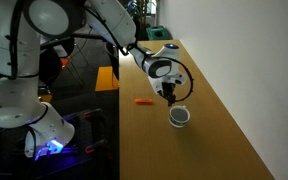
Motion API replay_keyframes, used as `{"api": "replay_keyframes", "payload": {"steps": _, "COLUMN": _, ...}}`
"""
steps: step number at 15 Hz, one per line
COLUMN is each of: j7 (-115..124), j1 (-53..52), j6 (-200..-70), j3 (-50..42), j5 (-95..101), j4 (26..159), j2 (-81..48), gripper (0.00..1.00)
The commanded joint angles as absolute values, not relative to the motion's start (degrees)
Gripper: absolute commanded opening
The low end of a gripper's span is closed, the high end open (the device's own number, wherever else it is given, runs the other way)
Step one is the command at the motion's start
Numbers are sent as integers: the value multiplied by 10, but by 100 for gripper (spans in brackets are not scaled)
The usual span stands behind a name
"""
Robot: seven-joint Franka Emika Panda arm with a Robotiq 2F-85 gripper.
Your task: Remove the highlighter from the cup then move the cup backwards and move the highlighter to the right
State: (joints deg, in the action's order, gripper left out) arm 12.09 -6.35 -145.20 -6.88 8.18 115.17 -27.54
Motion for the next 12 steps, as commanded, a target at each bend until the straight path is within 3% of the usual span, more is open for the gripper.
{"api": "replay_keyframes", "payload": {"steps": 1, "j7": 185, "j1": -89, "j6": -1460, "j3": -69, "j5": 94, "j4": 1229, "j2": -202, "gripper": 100}}
{"api": "replay_keyframes", "payload": {"steps": 12, "j7": 445, "j1": -162, "j6": -1461, "j3": -43, "j5": 86, "j4": 1302, "j2": -178, "gripper": 100}}
